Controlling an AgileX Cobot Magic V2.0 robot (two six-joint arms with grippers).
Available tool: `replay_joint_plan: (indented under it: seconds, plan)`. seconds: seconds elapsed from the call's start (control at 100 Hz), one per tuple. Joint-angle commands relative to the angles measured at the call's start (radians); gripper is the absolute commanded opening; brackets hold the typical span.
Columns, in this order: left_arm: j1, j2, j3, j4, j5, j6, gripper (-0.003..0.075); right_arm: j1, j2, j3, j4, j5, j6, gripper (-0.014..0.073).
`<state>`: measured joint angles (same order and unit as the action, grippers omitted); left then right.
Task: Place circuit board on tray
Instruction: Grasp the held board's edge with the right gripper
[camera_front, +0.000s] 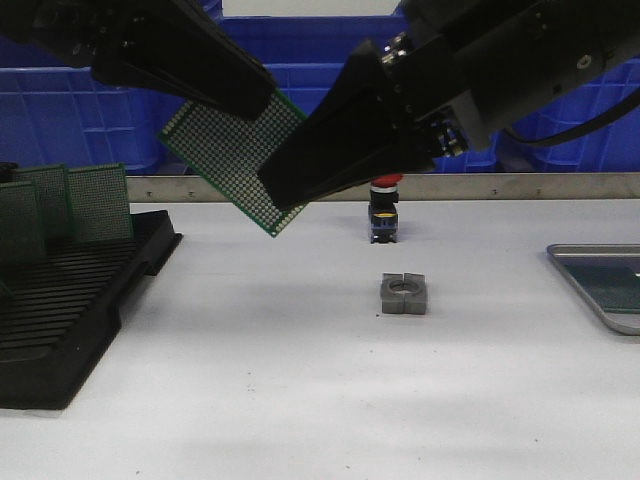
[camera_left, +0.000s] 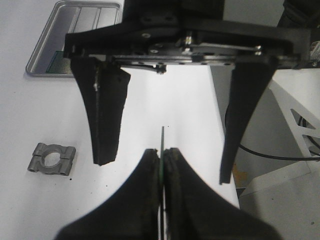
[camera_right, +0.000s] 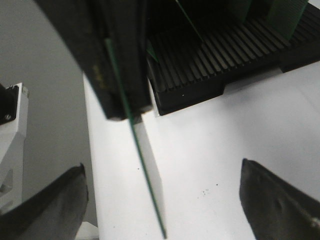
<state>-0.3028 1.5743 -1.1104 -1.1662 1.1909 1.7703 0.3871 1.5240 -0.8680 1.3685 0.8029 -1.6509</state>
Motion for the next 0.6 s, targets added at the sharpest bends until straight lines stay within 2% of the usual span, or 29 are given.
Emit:
replay_joint_plan:
  seconds: [0.0,0.1,0.15,0.27,0.41,0.46,0.54,0.59]
  plan:
    - [-0.01,-0.042,-0.031,-0.078,0.087,-0.002,-0.002,0.001,-0.023,-0.025,0.097,0.025,-0.01,0.0626]
    - [-0.01,-0.042,-0.031,-0.078,0.087,-0.002,-0.002,0.001,-0.023,-0.025,0.097,0.025,-0.01,0.0535]
    - [-0.01,-0.042,-0.031,-0.078,0.087,-0.002,-0.002,0.001,-0.023,-0.025,0.097,0.026,-0.01,0.0452]
    - [-0.01,-0.042,-0.031,-0.078,0.087,-0.002,-0.002,0.001,-0.023,-0.025,0.097,0.027,-0.01,0.0195]
    - [-0.01,-0.042,-0.031,-0.078,0.087,-0.002,-0.002,0.001,-0.023,-0.025,0.097,0.03,-0.01,-0.0026]
    - [-0.01,-0.042,-0.031,-0.078,0.087,-0.002,-0.0019,0.001,-0.023,-0.025,0.097,0.032,-0.01,-0.0074]
    - [-0.01,-0.042,-0.031,-0.078,0.087,-0.002,-0.001,0.001,-0.023,-0.025,0.097,0.041,-0.01,-0.0069]
    - [-0.01,-0.042,-0.031,-0.078,0.087,-0.002,0.0026,0.001,-0.023,-0.025,0.097,0.046,-0.01,-0.0069]
